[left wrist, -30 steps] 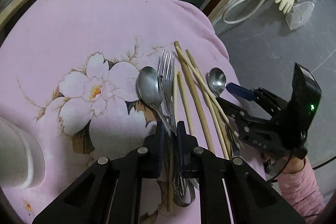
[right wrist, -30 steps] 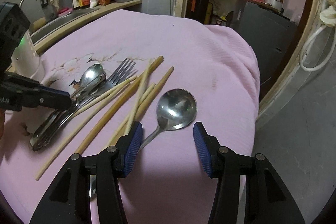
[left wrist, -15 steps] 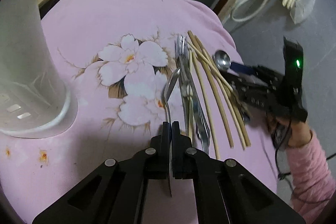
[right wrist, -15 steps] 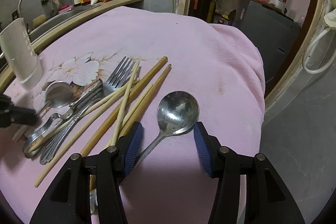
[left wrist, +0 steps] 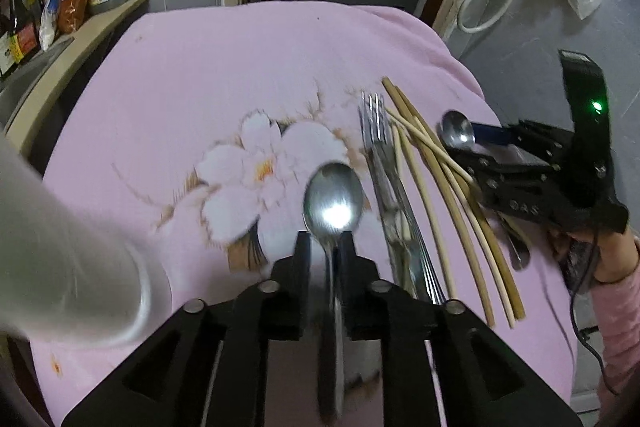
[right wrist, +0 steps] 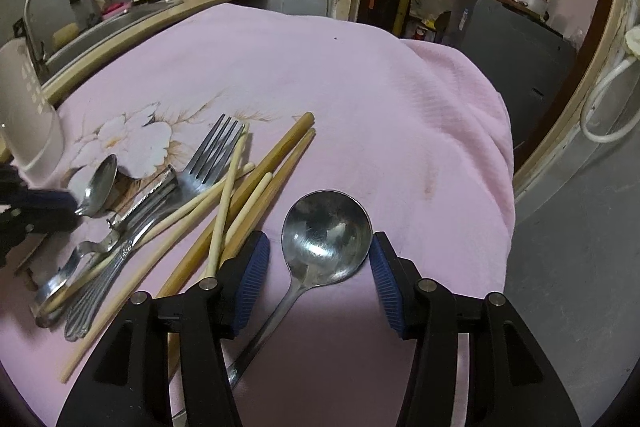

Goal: Organize utensils
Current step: 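Close the left gripper on the metal spoon's handle, then lift the metal spoon off the cloth with the left gripper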

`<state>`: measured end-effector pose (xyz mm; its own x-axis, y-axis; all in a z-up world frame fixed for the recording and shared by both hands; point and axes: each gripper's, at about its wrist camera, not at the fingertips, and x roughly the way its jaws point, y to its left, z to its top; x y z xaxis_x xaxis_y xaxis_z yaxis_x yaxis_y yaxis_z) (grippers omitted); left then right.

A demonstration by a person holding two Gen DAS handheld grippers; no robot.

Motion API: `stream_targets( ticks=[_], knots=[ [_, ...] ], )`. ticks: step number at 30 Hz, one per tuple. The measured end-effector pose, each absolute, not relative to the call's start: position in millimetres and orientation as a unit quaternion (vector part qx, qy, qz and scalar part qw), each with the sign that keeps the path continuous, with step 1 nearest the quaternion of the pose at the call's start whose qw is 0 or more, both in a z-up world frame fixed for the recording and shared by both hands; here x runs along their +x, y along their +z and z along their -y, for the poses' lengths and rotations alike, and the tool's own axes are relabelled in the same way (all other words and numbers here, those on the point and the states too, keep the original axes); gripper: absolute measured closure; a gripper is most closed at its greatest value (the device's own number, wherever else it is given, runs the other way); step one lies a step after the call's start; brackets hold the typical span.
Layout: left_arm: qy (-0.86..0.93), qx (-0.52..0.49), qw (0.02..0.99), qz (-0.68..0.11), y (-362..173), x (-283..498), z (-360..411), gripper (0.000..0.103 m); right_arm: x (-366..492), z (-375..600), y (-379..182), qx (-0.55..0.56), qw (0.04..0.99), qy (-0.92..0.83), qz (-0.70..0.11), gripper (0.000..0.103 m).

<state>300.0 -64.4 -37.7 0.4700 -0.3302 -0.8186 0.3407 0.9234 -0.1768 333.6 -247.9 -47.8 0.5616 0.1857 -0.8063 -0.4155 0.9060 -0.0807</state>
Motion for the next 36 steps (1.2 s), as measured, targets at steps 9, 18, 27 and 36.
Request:
stream_targets(
  ticks=[9, 18, 27, 36],
  knots=[
    [-0.205, 0.040, 0.863, -0.460, -37, 308, 77, 0.061, 332, 249, -49, -0.125, 0.875, 0.178, -0.432, 0.052],
    [-0.196, 0.059, 0.858, -0.471, -45, 326, 86, 0.074, 333, 248, -50, -0.125, 0.873, 0.176, -0.437, 0.051],
    [-0.187, 0.003, 0.885, -0.426, -33, 301, 68, 0.074, 328, 243, -49, -0.143, 0.878, 0.164, -0.425, 0.066],
    [-0.167, -0.004, 0.946, -0.279, 5, 250, 55, 0.074, 293, 238, -30, -0.200, 0.922, 0.108, -0.314, 0.066]
  ],
)
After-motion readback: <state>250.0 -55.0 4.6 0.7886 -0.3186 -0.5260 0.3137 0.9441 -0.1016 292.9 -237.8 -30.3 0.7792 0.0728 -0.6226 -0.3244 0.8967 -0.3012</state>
